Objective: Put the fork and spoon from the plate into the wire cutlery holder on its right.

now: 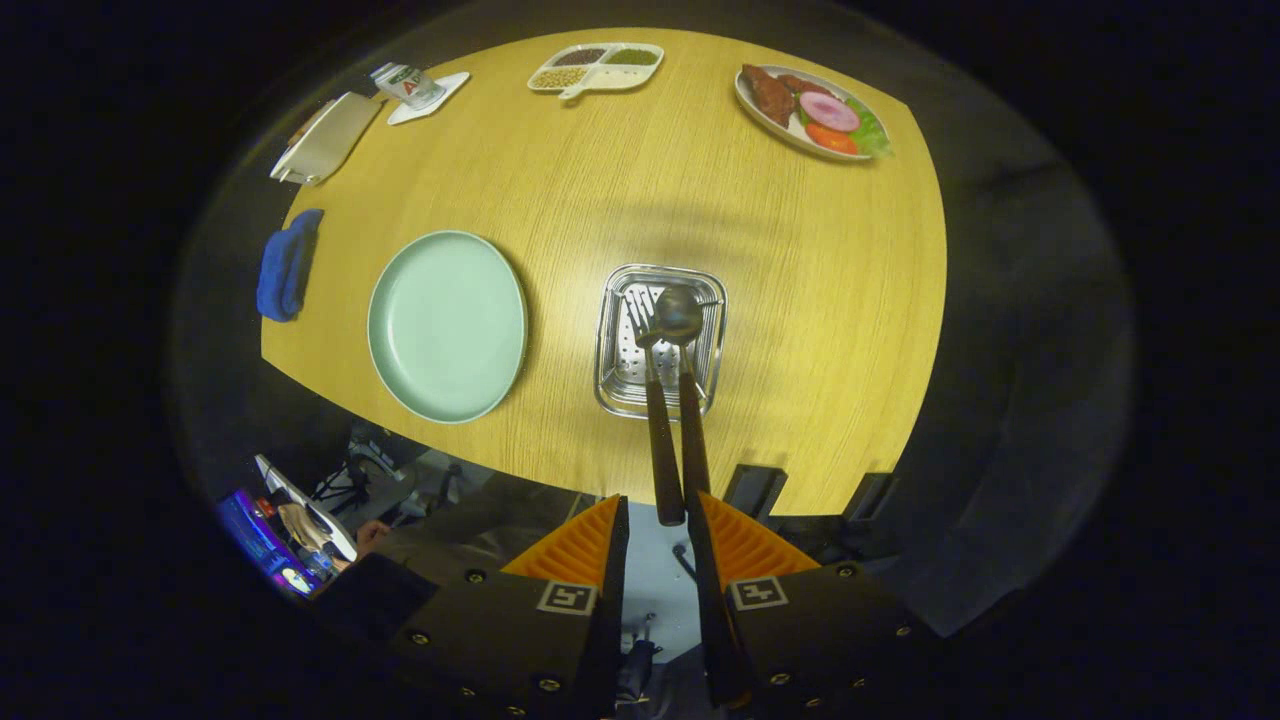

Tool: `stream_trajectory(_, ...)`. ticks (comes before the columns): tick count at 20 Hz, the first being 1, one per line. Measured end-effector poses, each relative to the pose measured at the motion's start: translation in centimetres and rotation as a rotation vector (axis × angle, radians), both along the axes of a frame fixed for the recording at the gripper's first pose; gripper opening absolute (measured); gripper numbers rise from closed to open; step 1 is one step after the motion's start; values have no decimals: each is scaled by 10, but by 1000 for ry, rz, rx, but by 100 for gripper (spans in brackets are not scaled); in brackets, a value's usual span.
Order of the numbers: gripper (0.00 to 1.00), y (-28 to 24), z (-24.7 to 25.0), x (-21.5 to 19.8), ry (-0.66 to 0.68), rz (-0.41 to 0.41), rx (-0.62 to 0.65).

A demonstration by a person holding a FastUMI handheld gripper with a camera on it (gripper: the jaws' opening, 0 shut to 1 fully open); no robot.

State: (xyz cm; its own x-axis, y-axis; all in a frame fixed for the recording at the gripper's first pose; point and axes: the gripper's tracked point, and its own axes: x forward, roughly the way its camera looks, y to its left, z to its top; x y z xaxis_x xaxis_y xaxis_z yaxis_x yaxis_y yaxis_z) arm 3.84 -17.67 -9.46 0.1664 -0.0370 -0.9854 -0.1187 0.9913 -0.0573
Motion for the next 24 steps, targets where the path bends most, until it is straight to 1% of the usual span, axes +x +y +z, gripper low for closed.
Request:
stream_trajectory(1, 34, -1, 6, -3, -56, 0, -8)
stream_trajectory(3, 34, 10, 24, -1, -219, -7, 6)
stream_trajectory(4, 34, 20, 40, 5, -350, 10, 16)
stream_trajectory(6, 34, 46, 74, 13, -590, 86, 40)
stream_trajectory(8, 34, 76, 112, 9, -813, 116, 78)
stream_trajectory(10, 34, 98, 150, 4, -1024, 103, 109)
stream_trajectory(11, 34, 108, 162, -3, -1101, 98, 117)
stream_trajectory(13, 34, 122, 183, -12, -1234, 60, 114)
stream_trajectory(14, 34, 130, 197, -17, -1306, 31, 134)
stream_trajectory(16, 34, 143, 214, -25, -1405, 2, 145)
stream_trajectory(18, 34, 147, 222, -34, -1463, -16, 144)
stream_trajectory(20, 33, 155, 221, -39, -1469, -14, 169)
stream_trajectory(24, 33, 159, 222, -38, -1468, -6, 180)
